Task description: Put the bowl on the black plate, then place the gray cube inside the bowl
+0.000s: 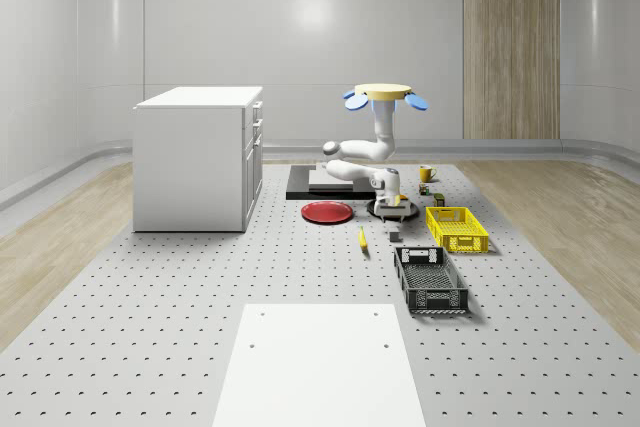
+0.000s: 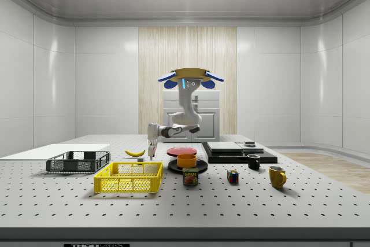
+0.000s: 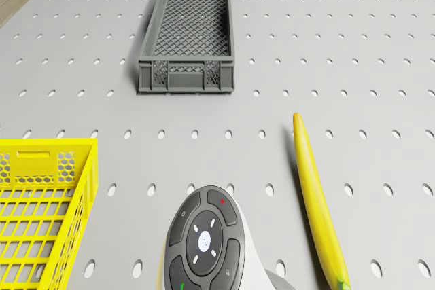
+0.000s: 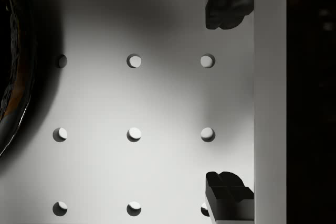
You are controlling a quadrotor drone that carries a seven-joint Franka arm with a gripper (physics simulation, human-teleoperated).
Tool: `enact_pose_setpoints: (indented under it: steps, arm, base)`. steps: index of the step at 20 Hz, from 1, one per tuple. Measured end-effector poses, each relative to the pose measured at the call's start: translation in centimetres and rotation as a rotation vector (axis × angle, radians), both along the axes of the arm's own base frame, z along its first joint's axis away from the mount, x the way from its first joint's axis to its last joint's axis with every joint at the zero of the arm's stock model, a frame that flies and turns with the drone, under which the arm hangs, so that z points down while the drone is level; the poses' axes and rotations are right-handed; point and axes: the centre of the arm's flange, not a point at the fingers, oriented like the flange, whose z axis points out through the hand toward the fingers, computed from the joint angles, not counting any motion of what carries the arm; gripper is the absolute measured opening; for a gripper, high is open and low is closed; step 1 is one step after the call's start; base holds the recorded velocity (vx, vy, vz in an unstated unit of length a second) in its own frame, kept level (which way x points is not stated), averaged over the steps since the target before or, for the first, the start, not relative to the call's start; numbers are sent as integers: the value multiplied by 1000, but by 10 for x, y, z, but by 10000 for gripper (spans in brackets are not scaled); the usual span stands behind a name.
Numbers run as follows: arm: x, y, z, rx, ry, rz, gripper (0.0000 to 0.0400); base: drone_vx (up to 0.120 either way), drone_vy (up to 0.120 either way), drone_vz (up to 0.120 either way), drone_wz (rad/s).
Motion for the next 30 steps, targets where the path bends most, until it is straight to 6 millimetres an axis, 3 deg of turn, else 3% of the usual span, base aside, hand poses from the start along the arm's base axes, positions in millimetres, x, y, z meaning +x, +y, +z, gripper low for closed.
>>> enact_pose_setpoints:
  steps: [13,24,30]
  arm:
    - [0,0,0,0,0,0,400]
    - [0,0,0,0,0,0,400]
    - [0,2,12,0,0,0,400]
  base:
    - [120,-12,0,0]
    - [44,-4,0,0]
    - [0,0,0,0]
